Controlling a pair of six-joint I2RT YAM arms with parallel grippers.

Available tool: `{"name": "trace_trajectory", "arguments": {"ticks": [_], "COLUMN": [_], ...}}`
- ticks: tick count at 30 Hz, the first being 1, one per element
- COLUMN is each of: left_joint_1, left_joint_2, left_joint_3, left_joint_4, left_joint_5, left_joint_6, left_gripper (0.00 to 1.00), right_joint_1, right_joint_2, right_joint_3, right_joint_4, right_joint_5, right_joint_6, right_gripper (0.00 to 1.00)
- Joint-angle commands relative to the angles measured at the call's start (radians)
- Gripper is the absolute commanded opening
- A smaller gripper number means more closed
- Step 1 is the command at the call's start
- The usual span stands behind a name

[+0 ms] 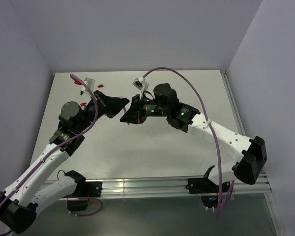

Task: Insert the pens into the pen caps
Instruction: Press the pen cap onto the pen.

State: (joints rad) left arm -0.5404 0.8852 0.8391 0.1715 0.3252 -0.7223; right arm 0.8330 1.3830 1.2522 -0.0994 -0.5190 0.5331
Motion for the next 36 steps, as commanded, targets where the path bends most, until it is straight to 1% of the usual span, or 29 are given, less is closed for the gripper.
{"name": "trace_trajectory", "arguments": {"ticks": [1,10,29,33,36], "left_joint_1": [-0.081,-0.108,-0.116,-0.118,-0.116], "left_joint_2": [-0.005,0.006,0.015,0.015,0.018], "left_joint_3": [-0.051,-0.069,-0.095,-0.092,-0.063], "left_joint_4": [-0.144,-0.135,-0.119,-0.118,-0.132], "left_joint_5": [0.198,0.175,0.176,0.161,0.126], "left_joint_6": [-0.002,-0.009,-0.019,-0.019,-0.009], "left_gripper": [0.00,0.00,0.00,0.00,0.00], "right_joint_1": [-0.097,-0.124,-0.150,-0.152,-0.152], "right_joint_2": [-0.013,0.005,0.008,0.014,0.014], "right_joint_3": [0.148,0.177,0.220,0.216,0.201], "right_joint_4": [0.251,0.259,0.250,0.251,0.257], "right_joint_5": [0.183,0.186,0.185,0.171,0.149], "right_joint_6": [0.047,0.053,0.045,0.053,0.057], "right_gripper": [0.00,0.00,0.00,0.00,0.00]}}
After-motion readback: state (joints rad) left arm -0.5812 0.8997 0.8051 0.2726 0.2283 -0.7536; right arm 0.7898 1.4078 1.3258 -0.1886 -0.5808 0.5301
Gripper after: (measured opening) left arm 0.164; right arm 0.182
